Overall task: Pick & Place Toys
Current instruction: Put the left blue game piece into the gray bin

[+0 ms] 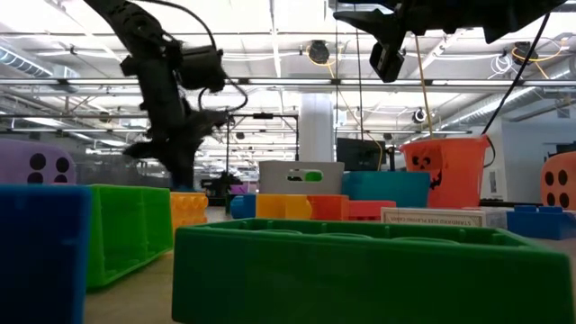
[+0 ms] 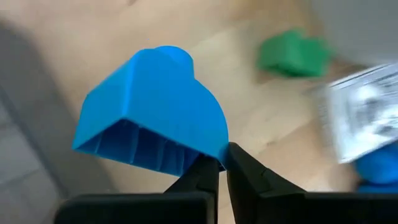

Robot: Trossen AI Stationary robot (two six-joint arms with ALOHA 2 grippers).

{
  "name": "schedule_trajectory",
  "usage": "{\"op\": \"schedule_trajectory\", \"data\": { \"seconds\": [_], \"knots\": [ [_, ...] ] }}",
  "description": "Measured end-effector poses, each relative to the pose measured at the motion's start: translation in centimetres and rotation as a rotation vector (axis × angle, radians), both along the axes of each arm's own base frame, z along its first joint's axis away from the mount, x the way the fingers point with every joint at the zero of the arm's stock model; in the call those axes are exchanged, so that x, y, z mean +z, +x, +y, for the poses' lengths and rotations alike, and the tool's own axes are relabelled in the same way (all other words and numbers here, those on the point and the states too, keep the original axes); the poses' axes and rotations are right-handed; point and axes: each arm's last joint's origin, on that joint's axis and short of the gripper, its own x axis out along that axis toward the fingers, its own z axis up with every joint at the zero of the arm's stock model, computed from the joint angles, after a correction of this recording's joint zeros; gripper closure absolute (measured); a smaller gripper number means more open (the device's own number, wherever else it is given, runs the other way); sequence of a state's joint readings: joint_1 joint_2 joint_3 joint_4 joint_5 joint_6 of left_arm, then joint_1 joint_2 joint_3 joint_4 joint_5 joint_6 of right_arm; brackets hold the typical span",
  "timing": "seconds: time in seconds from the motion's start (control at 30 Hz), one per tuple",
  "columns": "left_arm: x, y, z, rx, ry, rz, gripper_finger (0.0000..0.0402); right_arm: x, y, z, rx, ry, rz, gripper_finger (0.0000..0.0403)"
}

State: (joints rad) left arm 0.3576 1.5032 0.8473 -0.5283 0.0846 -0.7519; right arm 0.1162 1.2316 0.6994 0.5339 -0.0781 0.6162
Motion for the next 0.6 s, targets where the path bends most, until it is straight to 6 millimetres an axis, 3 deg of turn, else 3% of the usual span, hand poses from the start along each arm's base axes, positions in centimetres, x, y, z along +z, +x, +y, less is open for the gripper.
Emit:
{"op": "schedule_trajectory", "data": {
  "seconds": [0.13, 0.3, 0.6],
  "knots": [
    [2.6, 1.3, 0.5, -0.077, 0.046, -0.044, 0.0375, 0.1, 0.0, 0.0, -0.001, 0.001, -0.009, 0.0330],
    [7.4, 2.6, 0.5, -0.228, 0.113, -0.065, 0.0384, 0.3, 0.1, -0.5, -0.018, 0.012, -0.034, 0.0330],
    [16.6, 5.2, -2.2, -0.533, 0.268, -0.314, 0.0371, 0.8, 0.2, -2.1, -0.085, 0.141, -0.063, 0.0327]
  ]
}}
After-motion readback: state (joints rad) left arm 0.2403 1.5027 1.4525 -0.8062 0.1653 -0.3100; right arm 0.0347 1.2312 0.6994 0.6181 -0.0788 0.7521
